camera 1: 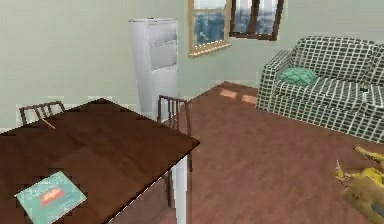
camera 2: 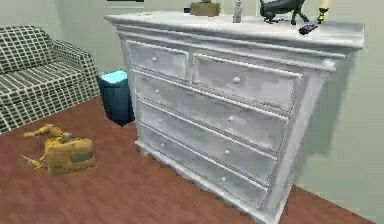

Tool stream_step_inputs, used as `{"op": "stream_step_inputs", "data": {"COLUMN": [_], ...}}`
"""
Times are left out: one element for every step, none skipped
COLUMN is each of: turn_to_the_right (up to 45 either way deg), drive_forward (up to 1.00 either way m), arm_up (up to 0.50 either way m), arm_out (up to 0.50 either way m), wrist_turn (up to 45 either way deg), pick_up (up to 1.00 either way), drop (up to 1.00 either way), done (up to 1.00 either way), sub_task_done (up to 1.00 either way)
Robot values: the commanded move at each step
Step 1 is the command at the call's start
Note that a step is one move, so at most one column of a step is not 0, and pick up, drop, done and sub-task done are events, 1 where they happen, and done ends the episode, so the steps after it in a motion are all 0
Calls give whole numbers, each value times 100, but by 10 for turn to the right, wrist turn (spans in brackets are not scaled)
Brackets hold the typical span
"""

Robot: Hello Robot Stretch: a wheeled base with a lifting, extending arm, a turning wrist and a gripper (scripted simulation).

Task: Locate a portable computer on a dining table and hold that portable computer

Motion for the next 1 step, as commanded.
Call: {"op": "stream_step_inputs", "data": {"turn_to_the_right": [0], "drive_forward": [40], "arm_up": [0], "arm_out": [0], "wrist_turn": [0], "pick_up": [0], "drop": [0], "done": [0], "sub_task_done": [0]}}
